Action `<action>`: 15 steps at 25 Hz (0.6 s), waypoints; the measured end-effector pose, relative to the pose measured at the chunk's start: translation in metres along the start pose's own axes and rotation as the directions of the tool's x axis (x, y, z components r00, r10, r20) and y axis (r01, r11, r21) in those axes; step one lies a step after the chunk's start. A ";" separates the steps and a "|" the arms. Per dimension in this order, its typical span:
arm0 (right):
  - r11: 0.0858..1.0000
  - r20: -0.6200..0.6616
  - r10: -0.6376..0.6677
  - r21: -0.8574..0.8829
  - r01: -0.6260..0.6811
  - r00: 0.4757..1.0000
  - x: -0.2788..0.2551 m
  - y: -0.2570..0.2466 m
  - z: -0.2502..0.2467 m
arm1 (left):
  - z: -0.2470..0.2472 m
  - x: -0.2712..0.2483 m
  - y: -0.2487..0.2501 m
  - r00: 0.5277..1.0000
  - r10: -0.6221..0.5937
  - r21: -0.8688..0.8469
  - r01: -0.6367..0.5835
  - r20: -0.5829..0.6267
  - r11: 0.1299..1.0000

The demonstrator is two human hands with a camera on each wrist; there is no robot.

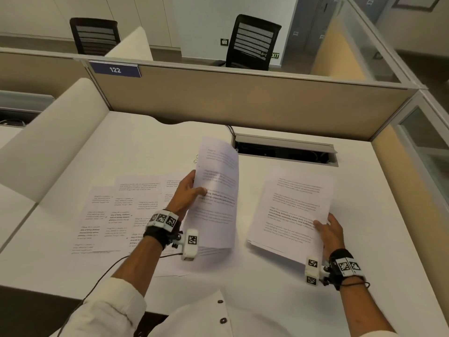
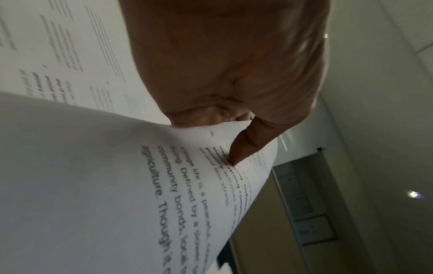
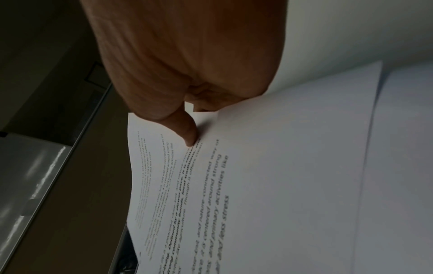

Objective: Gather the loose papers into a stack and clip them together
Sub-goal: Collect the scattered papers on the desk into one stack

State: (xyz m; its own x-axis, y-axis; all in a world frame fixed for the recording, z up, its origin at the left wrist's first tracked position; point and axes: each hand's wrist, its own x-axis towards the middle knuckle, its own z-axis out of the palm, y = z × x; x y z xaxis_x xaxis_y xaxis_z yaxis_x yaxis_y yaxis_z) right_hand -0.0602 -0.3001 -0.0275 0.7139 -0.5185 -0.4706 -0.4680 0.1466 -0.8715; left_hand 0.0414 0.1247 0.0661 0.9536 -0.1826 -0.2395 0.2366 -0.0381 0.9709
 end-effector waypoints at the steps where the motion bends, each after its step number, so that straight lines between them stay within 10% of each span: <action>1: 1.000 0.008 0.003 0.010 -0.003 1.000 -0.001 0.000 0.002 | 0.005 0.000 0.012 0.999 0.008 -0.065 -0.004 0.052 0.998; 6: 0.999 0.119 0.019 0.034 -0.024 0.993 -0.019 -0.001 0.025 | 0.033 0.004 0.026 0.978 -0.033 -0.235 0.081 0.204 0.969; 15: 0.991 0.254 0.001 0.131 -0.035 0.967 -0.044 -0.017 0.051 | 0.076 0.006 -0.045 0.958 -0.288 -0.016 0.288 0.009 0.957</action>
State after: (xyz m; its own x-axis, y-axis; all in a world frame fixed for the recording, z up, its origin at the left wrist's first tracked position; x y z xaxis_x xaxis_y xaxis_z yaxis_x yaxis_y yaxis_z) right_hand -0.0570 -0.2372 0.0010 0.8222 -0.2878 -0.4911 -0.4209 0.2736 -0.8649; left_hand 0.0221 0.0503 0.0215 0.8432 -0.1731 -0.5089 0.5043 -0.0732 0.8604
